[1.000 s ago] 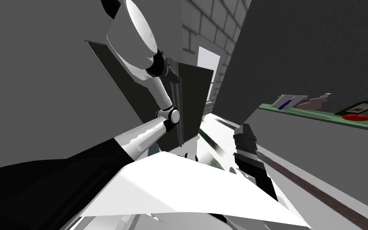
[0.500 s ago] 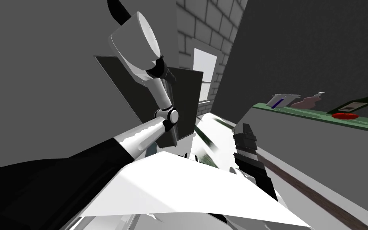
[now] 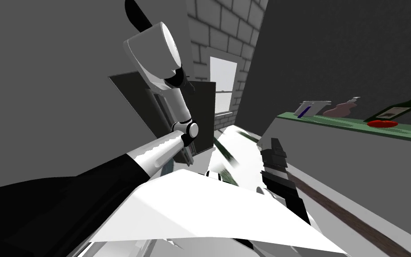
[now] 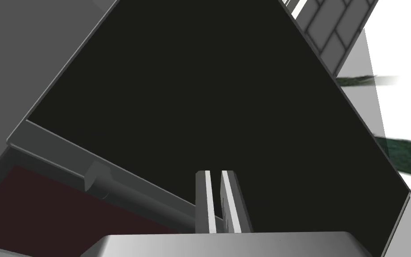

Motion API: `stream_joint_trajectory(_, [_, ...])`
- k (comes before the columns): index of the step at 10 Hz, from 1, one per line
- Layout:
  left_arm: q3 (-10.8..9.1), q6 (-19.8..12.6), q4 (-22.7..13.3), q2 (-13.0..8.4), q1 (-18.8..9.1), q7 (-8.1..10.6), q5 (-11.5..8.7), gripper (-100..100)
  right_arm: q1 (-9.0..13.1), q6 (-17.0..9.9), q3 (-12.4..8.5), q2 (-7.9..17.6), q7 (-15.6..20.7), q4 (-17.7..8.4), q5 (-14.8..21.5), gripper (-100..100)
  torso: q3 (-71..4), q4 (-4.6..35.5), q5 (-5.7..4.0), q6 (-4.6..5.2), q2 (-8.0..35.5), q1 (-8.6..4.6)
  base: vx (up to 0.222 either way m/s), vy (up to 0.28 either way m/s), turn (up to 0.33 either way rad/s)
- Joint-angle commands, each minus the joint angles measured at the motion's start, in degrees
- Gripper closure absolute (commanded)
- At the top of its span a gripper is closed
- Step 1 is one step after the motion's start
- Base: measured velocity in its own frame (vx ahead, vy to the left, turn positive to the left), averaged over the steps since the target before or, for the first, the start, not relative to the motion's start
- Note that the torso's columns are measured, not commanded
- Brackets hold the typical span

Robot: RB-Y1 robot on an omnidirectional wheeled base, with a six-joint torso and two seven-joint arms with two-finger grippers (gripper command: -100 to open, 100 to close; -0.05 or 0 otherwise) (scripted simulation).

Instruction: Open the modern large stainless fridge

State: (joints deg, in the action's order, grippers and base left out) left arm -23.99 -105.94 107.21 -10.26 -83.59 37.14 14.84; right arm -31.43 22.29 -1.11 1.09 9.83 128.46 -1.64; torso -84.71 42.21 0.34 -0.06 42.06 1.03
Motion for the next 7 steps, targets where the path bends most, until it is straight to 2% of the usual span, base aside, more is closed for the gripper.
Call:
stream_joint_trajectory(1, [-0.51,1.89,-0.23,0.16,0.57,-0.07,-0.71,-100,-0.01,0.0,-0.01,0.01,0.0,0.0,0.0,0,-0.02,-0.01,-0.04,0.0,-0.02,-0.15,0.061,0.166,-0.015])
stream_joint_trajectory(4, [-1.62,1.74,0.56,0.42,0.81,0.13,-1.86,-100,-0.02,0.0,-0.02,0.02,0.0,0.0,0.0,0,0.05,0.03,-0.34,0.06,0.1,-1.0,0.109,0.192,-0.022])
stream_joint_trajectory(7, [-2.74,2.82,1.26,0.71,1.17,0.29,-3.08,-100,-0.01,0.0,-0.02,0.02,0.0,0.0,0.0,0,0.19,0.1,-0.36,0.06,0.29,-1.13,0.089,0.201,-0.023])
